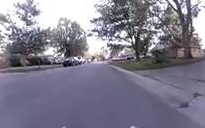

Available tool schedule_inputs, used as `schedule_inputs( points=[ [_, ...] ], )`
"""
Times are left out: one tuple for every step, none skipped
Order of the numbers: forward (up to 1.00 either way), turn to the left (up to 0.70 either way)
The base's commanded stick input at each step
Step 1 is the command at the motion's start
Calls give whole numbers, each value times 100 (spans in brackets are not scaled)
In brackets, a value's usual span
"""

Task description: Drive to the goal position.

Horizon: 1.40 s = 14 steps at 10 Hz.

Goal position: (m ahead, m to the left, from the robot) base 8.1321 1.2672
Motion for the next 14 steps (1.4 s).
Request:
schedule_inputs(
  points=[
    [100,0],
    [100,0],
    [100,0],
    [100,0],
    [100,0],
    [100,0],
    [100,0],
    [100,0],
    [100,0],
    [100,-23],
    [100,0],
    [100,0],
    [100,0],
    [100,0]
  ],
)
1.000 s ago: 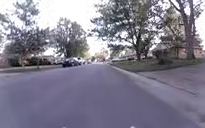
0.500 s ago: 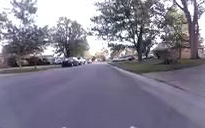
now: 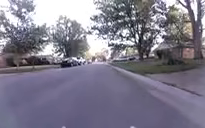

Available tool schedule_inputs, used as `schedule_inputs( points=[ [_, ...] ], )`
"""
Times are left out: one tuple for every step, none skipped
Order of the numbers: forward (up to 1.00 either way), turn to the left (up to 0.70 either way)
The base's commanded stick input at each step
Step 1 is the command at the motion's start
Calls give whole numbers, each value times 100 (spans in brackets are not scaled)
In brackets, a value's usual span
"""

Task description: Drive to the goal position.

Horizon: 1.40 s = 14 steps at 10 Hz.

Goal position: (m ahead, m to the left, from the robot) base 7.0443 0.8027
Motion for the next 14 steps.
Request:
schedule_inputs(
  points=[
    [100,0],
    [100,1],
    [100,11],
    [100,28],
    [100,18],
    [100,7],
    [100,0],
    [100,0],
    [100,0],
    [100,0],
    [100,0],
    [100,0],
    [100,0],
    [100,0]
  ],
)
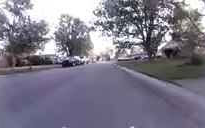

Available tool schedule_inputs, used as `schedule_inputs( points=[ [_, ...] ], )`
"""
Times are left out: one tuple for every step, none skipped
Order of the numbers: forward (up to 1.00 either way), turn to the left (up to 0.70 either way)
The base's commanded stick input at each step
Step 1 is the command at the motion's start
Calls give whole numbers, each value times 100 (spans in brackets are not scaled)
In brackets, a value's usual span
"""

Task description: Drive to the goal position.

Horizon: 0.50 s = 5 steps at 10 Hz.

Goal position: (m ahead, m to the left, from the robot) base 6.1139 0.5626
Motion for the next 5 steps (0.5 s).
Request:
schedule_inputs(
  points=[
    [100,1],
    [100,2],
    [100,2],
    [100,0],
    [100,2]
  ],
)
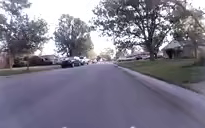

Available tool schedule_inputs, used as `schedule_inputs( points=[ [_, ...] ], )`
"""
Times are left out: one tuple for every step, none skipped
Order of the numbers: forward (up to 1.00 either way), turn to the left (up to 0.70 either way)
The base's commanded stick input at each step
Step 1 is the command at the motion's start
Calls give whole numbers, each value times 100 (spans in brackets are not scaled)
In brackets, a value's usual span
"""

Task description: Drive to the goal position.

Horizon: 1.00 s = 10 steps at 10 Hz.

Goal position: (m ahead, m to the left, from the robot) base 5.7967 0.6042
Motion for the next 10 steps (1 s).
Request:
schedule_inputs(
  points=[
    [100,1],
    [100,0],
    [100,2],
    [100,0],
    [100,1],
    [100,1],
    [100,2],
    [100,0],
    [100,2],
    [100,0]
  ],
)
